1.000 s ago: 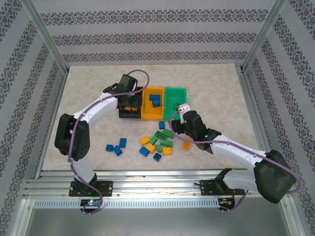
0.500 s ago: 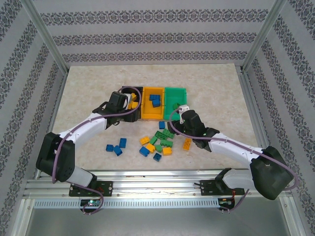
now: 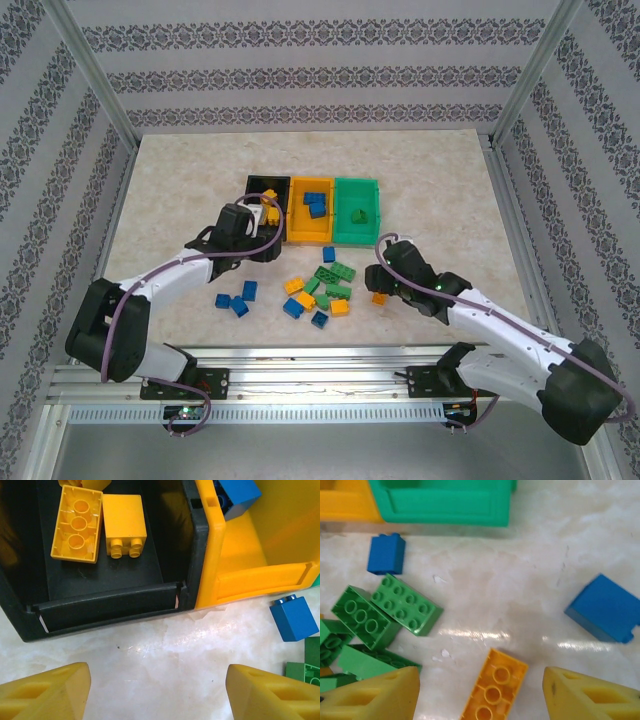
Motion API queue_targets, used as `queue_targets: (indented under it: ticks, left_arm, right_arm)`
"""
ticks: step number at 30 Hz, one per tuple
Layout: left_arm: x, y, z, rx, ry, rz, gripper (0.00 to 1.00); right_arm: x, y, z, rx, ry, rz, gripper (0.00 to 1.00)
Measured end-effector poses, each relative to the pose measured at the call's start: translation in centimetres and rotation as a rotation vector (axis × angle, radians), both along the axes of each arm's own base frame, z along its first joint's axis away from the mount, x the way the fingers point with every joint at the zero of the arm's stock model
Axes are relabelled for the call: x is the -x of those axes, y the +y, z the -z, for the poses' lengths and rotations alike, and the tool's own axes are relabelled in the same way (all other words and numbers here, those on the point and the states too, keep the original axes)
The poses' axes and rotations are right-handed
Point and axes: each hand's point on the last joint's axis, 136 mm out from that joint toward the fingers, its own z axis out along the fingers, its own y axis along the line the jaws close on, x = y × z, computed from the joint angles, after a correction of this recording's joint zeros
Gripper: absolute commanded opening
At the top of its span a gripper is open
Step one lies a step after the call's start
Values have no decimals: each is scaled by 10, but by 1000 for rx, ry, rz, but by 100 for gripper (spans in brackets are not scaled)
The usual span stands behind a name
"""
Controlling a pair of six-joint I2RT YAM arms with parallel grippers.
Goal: Sort the legos into containers by color
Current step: Pick up the lego from the bottom-right of the table.
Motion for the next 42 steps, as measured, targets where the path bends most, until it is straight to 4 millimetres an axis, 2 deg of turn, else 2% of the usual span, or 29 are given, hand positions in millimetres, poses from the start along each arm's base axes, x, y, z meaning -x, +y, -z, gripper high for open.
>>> queue_targets:
  ticks: [11, 17, 22, 28, 33, 37, 42]
  left_arm:
    - [2, -1, -6, 25, -45, 5, 72]
    - [3, -1, -5, 26, -43, 6, 71]
    - [3, 0, -5, 24, -43, 4, 71]
    - [0, 9, -2, 35, -34, -32, 71]
    - [0, 25, 6, 67, -7, -92, 71]
    - [-1, 36, 11, 113, 10, -138, 71]
    - [-1, 47, 16, 191, 30, -185, 71]
  right_arm:
    - [23, -2, 58, 81, 212, 46, 61]
    - [19, 3, 68, 132, 248, 39, 58]
    - [11, 13, 71, 162, 255, 24, 36]
    - [1, 29, 61, 160, 223, -6, 31]
    - [-12, 48, 41, 137, 173, -46, 30]
    - [-32, 78, 15, 107, 110, -108, 31]
    - [-65, 136, -15, 65, 40, -208, 32]
